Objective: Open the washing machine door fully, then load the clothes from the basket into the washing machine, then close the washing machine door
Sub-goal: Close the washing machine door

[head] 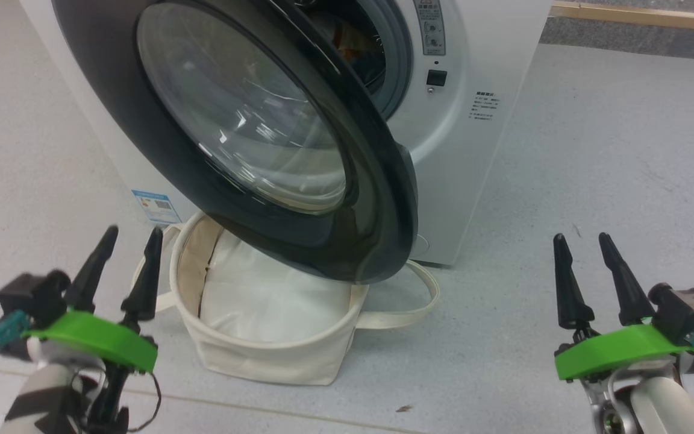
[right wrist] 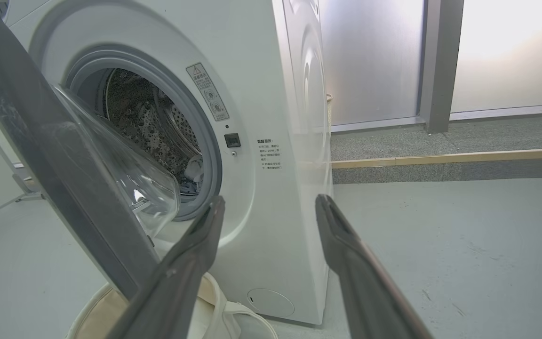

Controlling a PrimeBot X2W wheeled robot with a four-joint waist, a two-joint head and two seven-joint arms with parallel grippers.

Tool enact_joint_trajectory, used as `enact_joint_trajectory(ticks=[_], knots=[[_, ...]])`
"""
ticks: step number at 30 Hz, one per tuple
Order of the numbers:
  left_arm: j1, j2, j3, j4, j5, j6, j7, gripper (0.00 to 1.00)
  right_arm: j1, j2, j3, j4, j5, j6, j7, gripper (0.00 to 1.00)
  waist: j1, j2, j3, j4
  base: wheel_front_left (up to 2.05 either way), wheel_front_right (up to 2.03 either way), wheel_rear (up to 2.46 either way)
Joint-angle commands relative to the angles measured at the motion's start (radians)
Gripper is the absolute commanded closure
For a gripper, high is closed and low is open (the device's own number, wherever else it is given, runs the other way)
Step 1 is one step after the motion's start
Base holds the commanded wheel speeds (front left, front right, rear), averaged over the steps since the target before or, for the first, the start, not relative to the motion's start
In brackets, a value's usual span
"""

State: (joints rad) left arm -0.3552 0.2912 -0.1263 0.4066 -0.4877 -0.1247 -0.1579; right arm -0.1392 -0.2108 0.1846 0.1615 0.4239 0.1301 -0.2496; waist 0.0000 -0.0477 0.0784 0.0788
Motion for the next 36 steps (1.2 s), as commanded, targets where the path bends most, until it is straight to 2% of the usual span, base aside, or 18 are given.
enact_joint_trajectory(ticks=[1,4,9,19,36], knots=[[-0.018,0.041,0.029,-0.006,0.017,-0.006,-0.035,0.0,-0.011,-0.023,0.012,-0.029,-0.004,0.001,-0.012,0.0,0.0,0.0001,-0.002,-0.002,0.0,0.0,0.0],[-0.007,0.03,0.029,0.046,0.041,-0.005,-0.084,0.0,-0.004,-0.027,0.013,-0.028,-0.003,0.001,-0.012,0.0,0.0,0.0001,-0.005,-0.004,0.0,0.0,0.0],[-0.009,0.014,0.045,0.086,0.061,-0.005,-0.102,0.0,0.0,-0.033,0.015,-0.029,-0.003,0.001,-0.012,0.0,0.0,0.0001,-0.005,-0.004,0.0,0.0,0.0],[-0.01,0.005,0.107,0.058,0.096,-0.005,-0.104,0.0,-0.001,-0.03,0.024,-0.029,-0.001,0.001,-0.012,0.0,0.0,0.0001,-0.003,0.0,0.0,0.0,0.0],[-0.015,0.007,0.112,0.06,0.095,-0.006,-0.104,0.0,-0.004,-0.021,0.03,-0.022,0.01,0.001,-0.012,0.01,0.0,0.0001,-0.006,-0.001,0.0,0.0,0.0]])
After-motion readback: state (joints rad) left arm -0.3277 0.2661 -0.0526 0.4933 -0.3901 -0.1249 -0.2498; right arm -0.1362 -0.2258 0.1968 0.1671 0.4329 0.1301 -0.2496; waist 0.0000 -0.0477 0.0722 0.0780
